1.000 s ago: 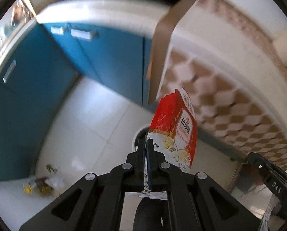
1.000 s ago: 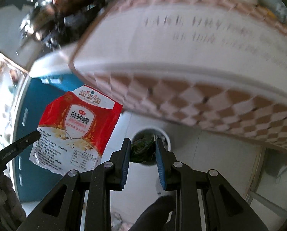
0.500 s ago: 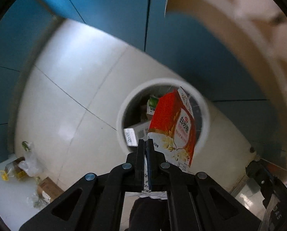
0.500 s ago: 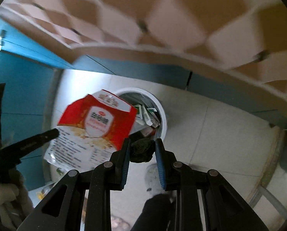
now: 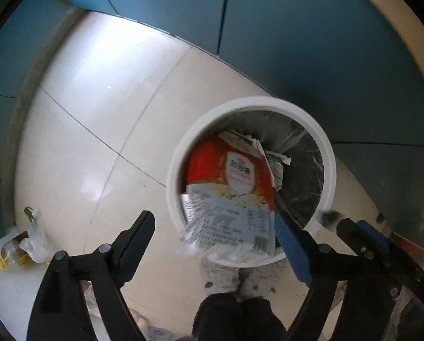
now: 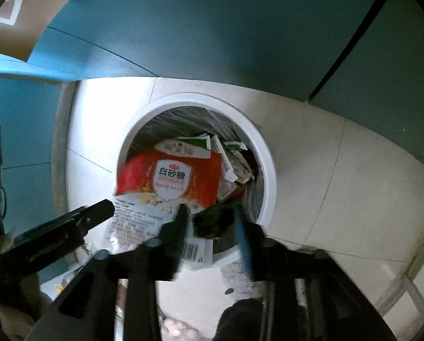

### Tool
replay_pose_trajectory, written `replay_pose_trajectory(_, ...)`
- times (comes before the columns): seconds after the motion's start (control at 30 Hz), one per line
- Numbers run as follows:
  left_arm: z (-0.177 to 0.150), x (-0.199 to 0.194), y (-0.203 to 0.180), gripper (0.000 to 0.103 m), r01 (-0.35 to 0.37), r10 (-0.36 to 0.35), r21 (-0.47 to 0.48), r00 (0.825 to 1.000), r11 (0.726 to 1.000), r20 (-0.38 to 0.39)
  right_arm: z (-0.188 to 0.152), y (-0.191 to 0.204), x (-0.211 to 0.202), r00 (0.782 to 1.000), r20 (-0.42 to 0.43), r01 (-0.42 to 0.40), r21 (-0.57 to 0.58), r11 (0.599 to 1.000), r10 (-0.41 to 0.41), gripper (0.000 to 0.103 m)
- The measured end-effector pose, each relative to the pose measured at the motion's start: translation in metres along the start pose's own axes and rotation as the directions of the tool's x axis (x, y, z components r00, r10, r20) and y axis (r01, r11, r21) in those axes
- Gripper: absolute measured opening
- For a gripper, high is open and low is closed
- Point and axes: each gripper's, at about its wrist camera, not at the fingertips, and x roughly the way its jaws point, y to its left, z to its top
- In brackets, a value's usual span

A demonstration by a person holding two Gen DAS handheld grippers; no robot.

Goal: Collect trash

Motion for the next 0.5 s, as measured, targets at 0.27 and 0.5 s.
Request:
replay_pose_trajectory(0.27,-0.034,-0.101,0.014,0.103,-0.091,0.09,-0.001,0.991,0.996,0.097,-0.017,0.025,-0.08,0.991,0.07,0.121,-0.084,0.989,-0.115,0.103)
replay_pose_trajectory(0.5,-0.093,-0.231,0.002,0.103,-0.084,0.083,-0.005,0.981,0.996,0.175,-0.052,0.069,-0.208,0.971,0.142,0.218,-0.189,0.958,-0.193,0.103)
